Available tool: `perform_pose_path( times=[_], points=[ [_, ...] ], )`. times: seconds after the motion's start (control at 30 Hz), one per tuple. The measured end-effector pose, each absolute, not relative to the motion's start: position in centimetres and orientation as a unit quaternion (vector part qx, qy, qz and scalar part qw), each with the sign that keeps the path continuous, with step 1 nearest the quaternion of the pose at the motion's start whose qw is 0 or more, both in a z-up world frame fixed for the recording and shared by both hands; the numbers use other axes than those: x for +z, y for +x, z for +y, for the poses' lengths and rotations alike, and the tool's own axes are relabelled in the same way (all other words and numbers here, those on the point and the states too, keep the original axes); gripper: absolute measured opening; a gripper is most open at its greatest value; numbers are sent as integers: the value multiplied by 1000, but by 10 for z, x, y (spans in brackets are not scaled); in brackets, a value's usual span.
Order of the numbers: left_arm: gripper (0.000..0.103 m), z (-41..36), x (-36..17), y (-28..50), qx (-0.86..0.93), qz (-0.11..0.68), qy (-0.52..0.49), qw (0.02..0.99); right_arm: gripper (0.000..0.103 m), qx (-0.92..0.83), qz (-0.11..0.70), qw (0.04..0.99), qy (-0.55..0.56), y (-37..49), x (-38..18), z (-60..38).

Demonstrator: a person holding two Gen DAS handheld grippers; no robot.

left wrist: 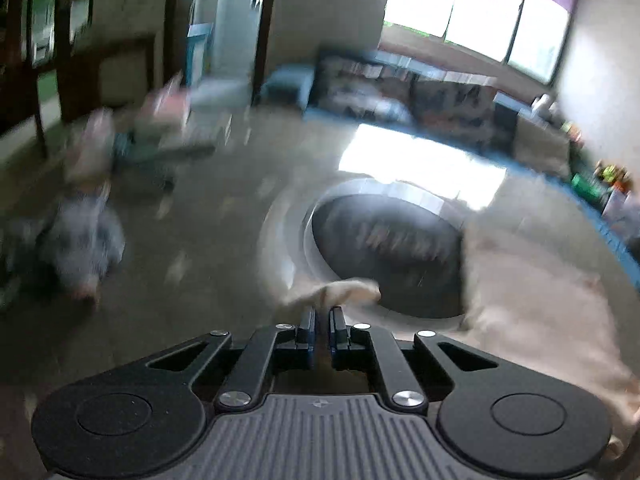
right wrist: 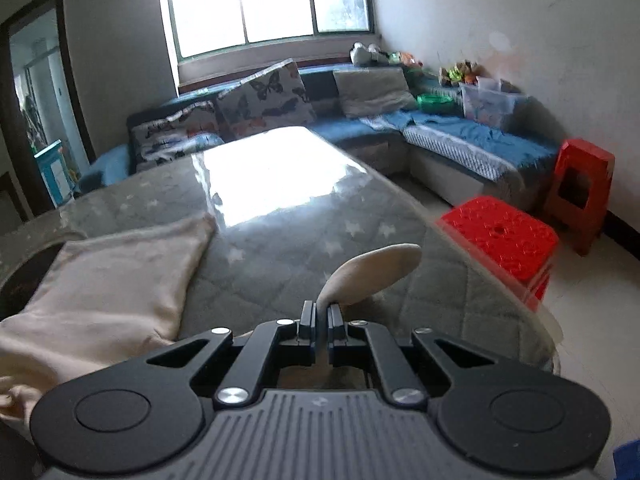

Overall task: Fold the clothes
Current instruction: 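Grasp the sweatshirt hem with the left gripper while the right gripper grasps another hem point, then lift and spread the sweatshirt flat across the table with both grippers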

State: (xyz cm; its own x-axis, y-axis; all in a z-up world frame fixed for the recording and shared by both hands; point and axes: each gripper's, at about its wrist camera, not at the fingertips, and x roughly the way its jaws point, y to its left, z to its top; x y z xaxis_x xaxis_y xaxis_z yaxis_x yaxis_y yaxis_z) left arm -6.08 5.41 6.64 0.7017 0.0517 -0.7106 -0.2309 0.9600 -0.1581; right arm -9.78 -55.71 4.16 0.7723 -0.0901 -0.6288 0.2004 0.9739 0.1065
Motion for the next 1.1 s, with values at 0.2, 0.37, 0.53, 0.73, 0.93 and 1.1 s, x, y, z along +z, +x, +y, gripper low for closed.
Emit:
perform_pose_path(
  times=[0.2,0.37,0.53,0.73,0.93,1.1],
  points=[
    [12,62,51,-75,78,410,-105,903,20,-106,352,927,78,-116,37,-570],
    [32,36,59,-82,18,396,-78,915,21,-132,340,928,74,-122,45,-585],
    [32,-10,64,-87,-79,384,-45,919,24,-144,336,928,72,-116,45,-596],
    [37,-62,64,-92,-189,375,-7,907,28,-152,363,915,90,-95,23,-612],
    [41,-101,52,-95,-265,386,23,883,12,-141,365,914,103,-95,15,-617],
    [41,-115,45,-97,-289,389,42,874,6,-176,319,929,58,-108,31,-609]
  ],
)
